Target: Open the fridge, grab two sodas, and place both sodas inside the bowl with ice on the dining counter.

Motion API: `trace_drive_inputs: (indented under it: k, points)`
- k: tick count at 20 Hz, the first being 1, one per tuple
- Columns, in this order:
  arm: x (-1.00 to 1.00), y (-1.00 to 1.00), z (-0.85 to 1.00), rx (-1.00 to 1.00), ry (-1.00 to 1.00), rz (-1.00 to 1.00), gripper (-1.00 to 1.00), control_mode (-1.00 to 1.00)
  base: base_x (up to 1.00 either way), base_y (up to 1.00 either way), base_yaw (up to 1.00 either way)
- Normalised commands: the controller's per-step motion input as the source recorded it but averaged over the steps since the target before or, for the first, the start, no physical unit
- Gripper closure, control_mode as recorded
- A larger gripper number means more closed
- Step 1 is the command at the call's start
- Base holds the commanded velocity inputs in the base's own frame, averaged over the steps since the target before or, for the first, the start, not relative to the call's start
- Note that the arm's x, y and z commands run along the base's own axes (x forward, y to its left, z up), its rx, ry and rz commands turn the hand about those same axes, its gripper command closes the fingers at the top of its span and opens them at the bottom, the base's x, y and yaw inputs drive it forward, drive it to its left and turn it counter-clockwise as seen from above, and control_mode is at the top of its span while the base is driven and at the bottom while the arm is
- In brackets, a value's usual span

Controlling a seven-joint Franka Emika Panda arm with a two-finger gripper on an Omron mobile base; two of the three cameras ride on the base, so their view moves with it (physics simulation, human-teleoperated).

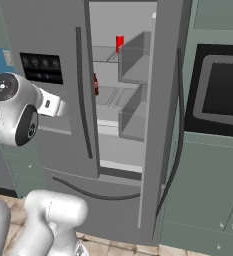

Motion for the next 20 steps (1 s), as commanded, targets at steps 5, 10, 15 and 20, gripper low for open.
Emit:
trace_drive_inputs:
  k: [5,10,15,20]
  points:
    - [0.48,-0.02,0.12,-0.11,0.07,-0.12,-1.00,-1.00,0.00,0.00,0.00]
    - [0.46,-0.17,0.00,-0.07,0.02,-0.08,-1.00,-1.00,0.00,0.00,0.00]
    - [0.49,-0.28,0.00,-0.03,0.00,-0.01,-1.00,-1.00,0.00,0.00,0.00]
    - [0.23,-0.08,-0.15,-0.01,0.00,0.00,-1.00,-1.00,0.00,0.00,0.00]
